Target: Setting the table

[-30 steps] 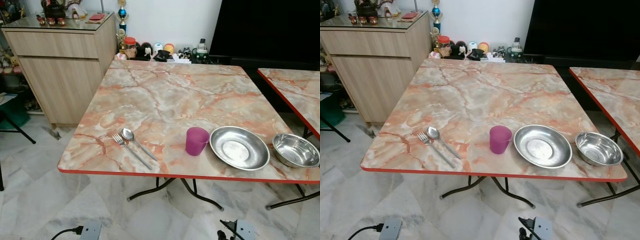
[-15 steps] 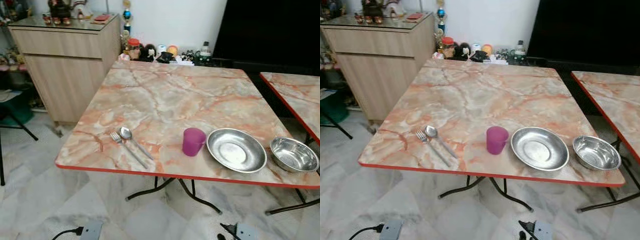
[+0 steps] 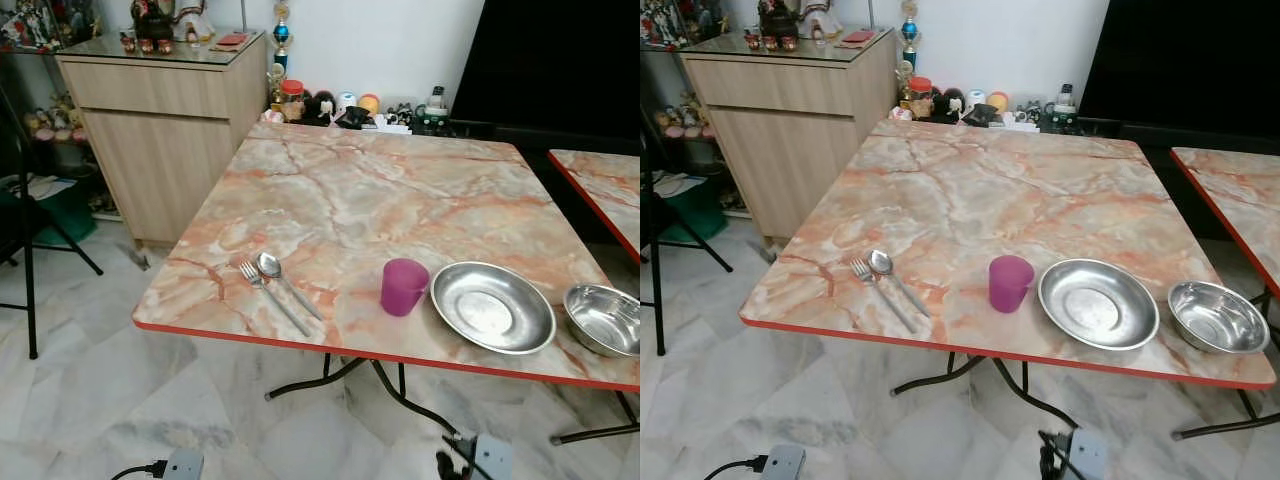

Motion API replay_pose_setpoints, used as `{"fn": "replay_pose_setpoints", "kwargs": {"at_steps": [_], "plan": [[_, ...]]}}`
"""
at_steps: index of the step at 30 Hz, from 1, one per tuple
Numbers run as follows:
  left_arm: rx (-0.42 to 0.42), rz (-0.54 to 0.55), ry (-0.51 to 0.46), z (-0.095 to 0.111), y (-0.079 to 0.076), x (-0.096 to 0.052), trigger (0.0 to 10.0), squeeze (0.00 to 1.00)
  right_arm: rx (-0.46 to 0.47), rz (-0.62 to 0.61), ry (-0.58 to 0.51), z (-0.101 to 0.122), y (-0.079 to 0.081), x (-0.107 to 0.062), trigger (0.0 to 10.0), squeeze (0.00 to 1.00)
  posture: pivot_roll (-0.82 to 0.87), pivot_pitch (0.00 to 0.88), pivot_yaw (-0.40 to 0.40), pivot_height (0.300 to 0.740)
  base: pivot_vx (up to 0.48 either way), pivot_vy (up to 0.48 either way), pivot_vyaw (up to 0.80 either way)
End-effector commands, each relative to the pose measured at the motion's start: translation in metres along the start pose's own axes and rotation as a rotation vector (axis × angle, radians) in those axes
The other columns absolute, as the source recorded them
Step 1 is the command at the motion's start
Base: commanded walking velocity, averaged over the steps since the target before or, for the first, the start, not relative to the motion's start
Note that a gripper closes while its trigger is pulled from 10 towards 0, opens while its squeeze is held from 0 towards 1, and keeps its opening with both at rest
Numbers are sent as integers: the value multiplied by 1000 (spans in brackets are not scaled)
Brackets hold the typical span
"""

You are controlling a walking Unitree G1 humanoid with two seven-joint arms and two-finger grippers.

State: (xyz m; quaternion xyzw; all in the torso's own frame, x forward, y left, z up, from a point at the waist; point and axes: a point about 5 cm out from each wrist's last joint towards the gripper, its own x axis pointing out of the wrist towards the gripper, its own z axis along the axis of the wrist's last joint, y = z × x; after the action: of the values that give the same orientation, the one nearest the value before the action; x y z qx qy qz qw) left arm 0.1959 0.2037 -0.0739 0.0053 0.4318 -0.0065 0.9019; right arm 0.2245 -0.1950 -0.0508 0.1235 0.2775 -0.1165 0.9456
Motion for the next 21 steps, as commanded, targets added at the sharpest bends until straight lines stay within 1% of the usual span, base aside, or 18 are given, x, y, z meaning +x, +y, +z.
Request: {"fn": "replay_pose_setpoints", "kwargs": {"at_steps": [1,3,4,7,8,9,12,13,14,15,17,19,20,21], "plan": [[5,-2,35,-12,0,-2,10000,0,33,13,-57,3,-2,-3,10000,0,-34,28,-81,740,0,0,0],[6,-2,39,-13,1,-3,10000,0,36,24,-73,2,-2,-4,10000,0,-34,29,-82,740,0,0,0],[8,0,47,-17,5,-4,10000,0,26,43,-103,-1,-2,-9,10000,0,-36,30,-83,740,0,0,0],[11,8,58,-21,15,-8,10000,0,21,45,-185,1,-7,-20,10000,0,-45,32,-83,740,0,0,0],[11,8,58,-21,15,-8,10000,0,21,45,-185,1,-7,-20,10000,0,-45,32,-83,740,0,0,0],[19,7,64,-22,18,-9,10000,0,14,48,-223,2,-9,-25,10000,0,-56,30,-80,740,0,0,0],[29,4,71,-24,19,-9,10000,0,-1,74,-264,5,-6,-33,10000,0,-60,29,-82,740,0,0,0],[29,3,74,-25,18,-9,10000,0,-22,95,-305,9,-5,-40,10000,0,-55,28,-86,740,0,0,0],[29,3,74,-25,18,-9,10000,0,-22,95,-305,9,-5,-40,10000,0,-55,28,-86,740,0,0,0],[29,1,75,-25,17,-9,10000,0,-27,103,-333,14,-4,-45,10000,0,-52,27,-88,740,0,0,0],[28,-1,74,-25,14,-8,10000,0,-29,101,-356,19,-5,-49,10000,0,-52,27,-88,740,0,0,0],[31,-8,75,-23,8,-7,10000,0,-16,89,-428,35,-7,-56,10000,0,-55,24,-88,740,0,0,0],[31,-8,75,-23,8,-7,10000,0,-16,89,-428,35,-7,-56,10000,0,-55,24,-88,740,0,0,0],[35,-13,76,-22,3,-5,10000,0,-45,105,-485,49,-5,-64,10000,0,-66,20,-84,740,0,0,0]]}}
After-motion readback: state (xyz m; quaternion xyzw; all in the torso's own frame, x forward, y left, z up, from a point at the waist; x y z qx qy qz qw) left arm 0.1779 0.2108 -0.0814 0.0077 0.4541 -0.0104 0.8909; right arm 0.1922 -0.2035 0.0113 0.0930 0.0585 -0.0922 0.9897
